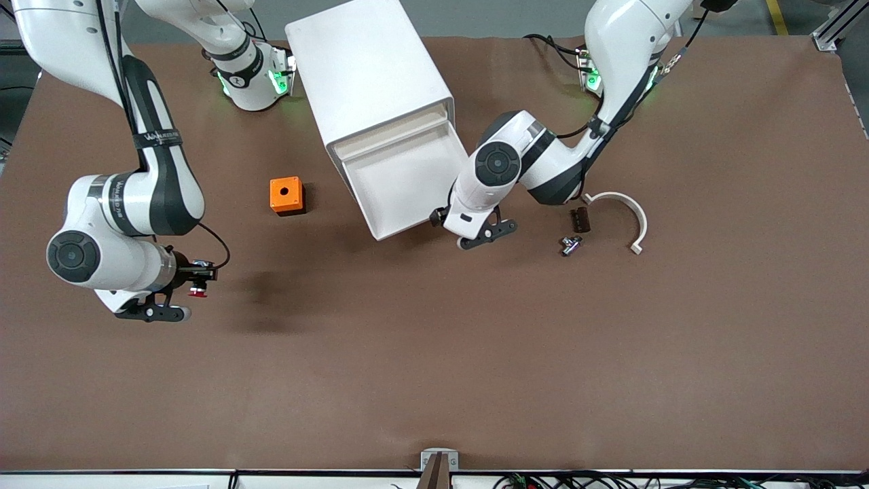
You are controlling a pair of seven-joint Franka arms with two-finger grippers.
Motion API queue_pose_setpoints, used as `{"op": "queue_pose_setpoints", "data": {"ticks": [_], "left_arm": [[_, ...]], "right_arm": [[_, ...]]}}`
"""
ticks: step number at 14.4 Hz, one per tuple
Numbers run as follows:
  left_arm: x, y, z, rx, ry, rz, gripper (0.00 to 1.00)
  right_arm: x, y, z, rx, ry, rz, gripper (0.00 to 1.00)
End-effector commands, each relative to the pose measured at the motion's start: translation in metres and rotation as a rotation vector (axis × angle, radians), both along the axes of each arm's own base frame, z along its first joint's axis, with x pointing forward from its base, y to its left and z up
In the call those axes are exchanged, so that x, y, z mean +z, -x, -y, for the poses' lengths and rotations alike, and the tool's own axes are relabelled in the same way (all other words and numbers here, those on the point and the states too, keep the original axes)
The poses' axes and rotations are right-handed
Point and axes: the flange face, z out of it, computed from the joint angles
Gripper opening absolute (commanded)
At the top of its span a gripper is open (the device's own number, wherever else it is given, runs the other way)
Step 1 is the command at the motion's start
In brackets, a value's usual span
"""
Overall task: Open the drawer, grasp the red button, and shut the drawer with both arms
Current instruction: 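Carry the red button with the right gripper while the left gripper pushes the drawer shut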
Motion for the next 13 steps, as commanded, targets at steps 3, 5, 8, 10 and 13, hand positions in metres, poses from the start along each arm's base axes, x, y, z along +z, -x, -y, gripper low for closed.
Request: {"op": "queue_pose_setpoints", "data": {"ticks": [3,5,8,10,13], "left_arm": [[0.001,0.043,0.026,-0.081,-0.005,0.002,1.0],[0.004,0.056,0.037,-0.098,0.007,-0.007,1.0],[0.001,0.082,0.05,-0.115,0.008,-0.035,1.0],[-0.003,0.098,0.056,-0.116,0.0,-0.056,1.0],[-0.004,0.123,0.067,-0.124,-0.004,-0.079,1.0]], "right_arm": [[-0.041,0.002,0.038,0.096,0.0,0.063,0.22],[-0.06,0.008,0.044,0.099,-0.002,0.092,0.22],[-0.08,0.018,0.05,0.094,-0.004,0.095,0.22],[-0.098,0.022,0.05,0.096,-0.004,0.099,0.22],[-0.116,0.026,0.056,0.086,-0.007,0.084,0.23]]}}
